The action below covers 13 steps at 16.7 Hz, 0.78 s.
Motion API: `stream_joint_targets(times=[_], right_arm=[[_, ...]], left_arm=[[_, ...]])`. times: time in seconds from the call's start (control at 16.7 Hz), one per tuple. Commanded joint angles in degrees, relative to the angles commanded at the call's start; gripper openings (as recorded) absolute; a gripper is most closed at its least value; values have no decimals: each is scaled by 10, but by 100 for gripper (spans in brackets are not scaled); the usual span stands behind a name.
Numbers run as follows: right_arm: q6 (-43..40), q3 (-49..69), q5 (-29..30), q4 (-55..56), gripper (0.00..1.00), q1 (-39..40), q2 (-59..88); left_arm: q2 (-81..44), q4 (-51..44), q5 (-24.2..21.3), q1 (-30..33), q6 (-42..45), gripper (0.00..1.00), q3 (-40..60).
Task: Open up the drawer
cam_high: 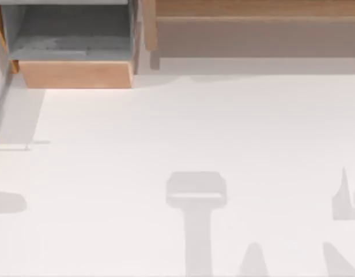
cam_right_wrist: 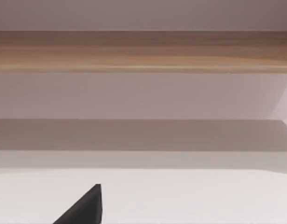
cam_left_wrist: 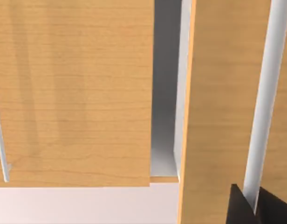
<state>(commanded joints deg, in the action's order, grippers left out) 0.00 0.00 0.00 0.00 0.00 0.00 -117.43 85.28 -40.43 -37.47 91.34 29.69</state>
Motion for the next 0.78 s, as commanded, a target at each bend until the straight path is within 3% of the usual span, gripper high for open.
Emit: stream_joint_targets(times=[0.36,0.78], right_arm=[[0,0,0,0,100,0,0],[0,0,0,0,100,0,0]], left_arm=[[8,11,-10,-13,1,0,-20],[8,11,-10,-13,1,53,-20]])
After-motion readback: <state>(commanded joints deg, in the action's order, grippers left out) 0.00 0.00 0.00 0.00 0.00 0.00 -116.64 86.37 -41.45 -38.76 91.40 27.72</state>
